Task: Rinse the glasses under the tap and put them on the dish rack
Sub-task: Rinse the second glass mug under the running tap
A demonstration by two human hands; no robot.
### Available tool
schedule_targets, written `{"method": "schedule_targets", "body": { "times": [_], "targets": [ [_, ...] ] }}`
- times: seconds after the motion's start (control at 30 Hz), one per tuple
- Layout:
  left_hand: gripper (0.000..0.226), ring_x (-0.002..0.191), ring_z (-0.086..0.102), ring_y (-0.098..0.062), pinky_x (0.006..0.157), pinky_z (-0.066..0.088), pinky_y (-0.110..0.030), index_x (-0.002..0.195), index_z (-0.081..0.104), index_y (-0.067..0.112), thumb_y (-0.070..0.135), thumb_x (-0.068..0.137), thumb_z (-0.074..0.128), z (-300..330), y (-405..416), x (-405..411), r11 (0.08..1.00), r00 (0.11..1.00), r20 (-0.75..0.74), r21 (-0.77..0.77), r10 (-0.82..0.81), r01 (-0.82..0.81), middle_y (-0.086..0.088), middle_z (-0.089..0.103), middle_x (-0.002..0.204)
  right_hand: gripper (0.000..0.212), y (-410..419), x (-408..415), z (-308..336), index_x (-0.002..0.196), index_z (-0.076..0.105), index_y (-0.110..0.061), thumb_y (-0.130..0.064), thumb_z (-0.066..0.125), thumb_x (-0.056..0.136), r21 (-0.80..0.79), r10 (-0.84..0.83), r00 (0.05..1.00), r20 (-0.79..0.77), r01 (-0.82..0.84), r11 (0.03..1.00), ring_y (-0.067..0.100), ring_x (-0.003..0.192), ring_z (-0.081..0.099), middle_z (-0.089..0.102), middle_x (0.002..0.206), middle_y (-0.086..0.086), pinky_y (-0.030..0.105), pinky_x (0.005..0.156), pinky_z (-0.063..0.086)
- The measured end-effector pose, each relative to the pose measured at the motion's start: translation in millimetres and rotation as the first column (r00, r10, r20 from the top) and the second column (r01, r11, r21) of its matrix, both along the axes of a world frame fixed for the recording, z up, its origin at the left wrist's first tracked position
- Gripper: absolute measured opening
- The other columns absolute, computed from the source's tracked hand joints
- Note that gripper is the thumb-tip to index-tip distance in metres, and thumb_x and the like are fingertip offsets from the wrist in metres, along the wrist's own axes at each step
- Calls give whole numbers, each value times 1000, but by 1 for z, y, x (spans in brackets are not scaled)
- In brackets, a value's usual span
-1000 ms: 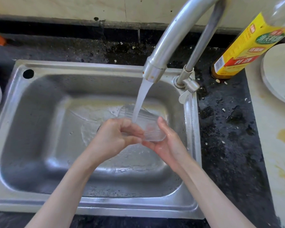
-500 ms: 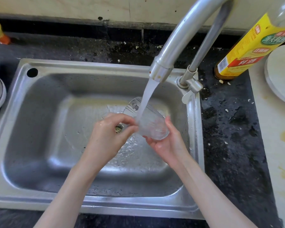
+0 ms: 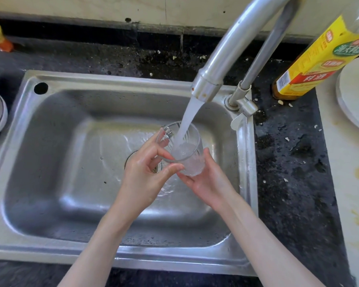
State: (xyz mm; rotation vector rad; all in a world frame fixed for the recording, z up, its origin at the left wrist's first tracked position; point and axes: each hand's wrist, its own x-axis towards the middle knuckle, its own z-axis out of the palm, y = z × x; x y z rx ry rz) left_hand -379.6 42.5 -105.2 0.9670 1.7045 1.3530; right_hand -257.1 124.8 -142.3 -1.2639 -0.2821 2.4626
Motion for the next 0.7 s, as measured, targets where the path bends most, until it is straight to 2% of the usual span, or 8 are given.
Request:
{"method": "schedule_targets", "body": {
  "times": [0.17, 0.23, 0.3, 0.33, 0.4, 0.43, 0.57, 0.7],
  "targets": [
    [15, 121, 50, 2, 97, 47, -34, 70, 57, 27, 40, 70, 65, -3, -3, 6, 1000, 981, -193, -1, 4, -4, 14, 43, 139, 38, 2, 4, -2, 117, 60, -12, -39, 40, 98, 7, 60, 993, 104, -61, 998, 20, 91, 67, 72, 100, 7, 35, 87, 51],
    [14, 117, 54, -2, 96, 45, -21, 70, 56, 31, 39, 70, 67, -2, -2, 5, 1000, 965, -262, 25, -9, 16, 22, 38, 136, 30, 5, 8, -1, 108, 63, -12, -33, 43, 98, 34, 97, 983, 156, -104, 994, 18, 84, 67, 72, 90, 6, 32, 84, 51],
    [16, 115, 52, -6, 91, 36, -5, 72, 56, 25, 35, 71, 69, -4, -1, 6, 999, 931, -364, 36, -21, 37, 14, 41, 135, 23, 8, 10, 0, 100, 63, -11, -25, 45, 98, 78, 109, 970, 215, -129, 989, 19, 86, 64, 70, 93, 8, 29, 85, 48],
    [18, 119, 49, -1, 92, 32, -3, 73, 57, 19, 35, 72, 68, -5, 0, 6, 998, 912, -410, 39, -25, 45, 7, 42, 136, 19, 10, 12, 1, 101, 61, -9, -21, 46, 97, 110, 90, 965, 246, -120, 987, 20, 88, 63, 68, 97, 10, 28, 84, 48],
    [19, 124, 39, 11, 94, 29, -3, 75, 57, 17, 34, 73, 65, -6, 0, 6, 997, 893, -450, 48, -28, 55, -2, 43, 136, 18, 17, 16, 3, 109, 55, -8, -16, 47, 96, 192, -5, 963, 269, -48, 980, 20, 95, 62, 64, 106, 12, 28, 86, 48],
    [19, 124, 38, 11, 94, 29, -3, 76, 56, 18, 33, 73, 66, -7, 0, 7, 997, 891, -453, 53, -26, 56, -2, 42, 137, 19, 22, 18, 5, 113, 53, -7, -13, 45, 97, 226, -67, 968, 243, 11, 974, 20, 98, 61, 63, 108, 12, 28, 87, 48],
    [16, 123, 45, -9, 91, 29, -1, 72, 59, 10, 21, 72, 70, -7, -3, 9, 999, 887, -461, 30, -5, 22, -2, 41, 138, 21, 46, 22, 19, 118, 48, -3, -6, 43, 98, 168, -281, 956, 88, 264, 950, 26, 98, 62, 61, 106, 16, 33, 79, 52],
    [16, 123, 46, -11, 91, 31, -4, 72, 59, 10, 22, 72, 70, -6, -5, 11, 1000, 888, -460, 24, -4, 16, -1, 41, 138, 12, 56, 23, 27, 105, 55, -6, -9, 46, 97, 122, -307, 948, 80, 296, 947, 22, 92, 62, 61, 102, 11, 30, 70, 57]
  ]
}}
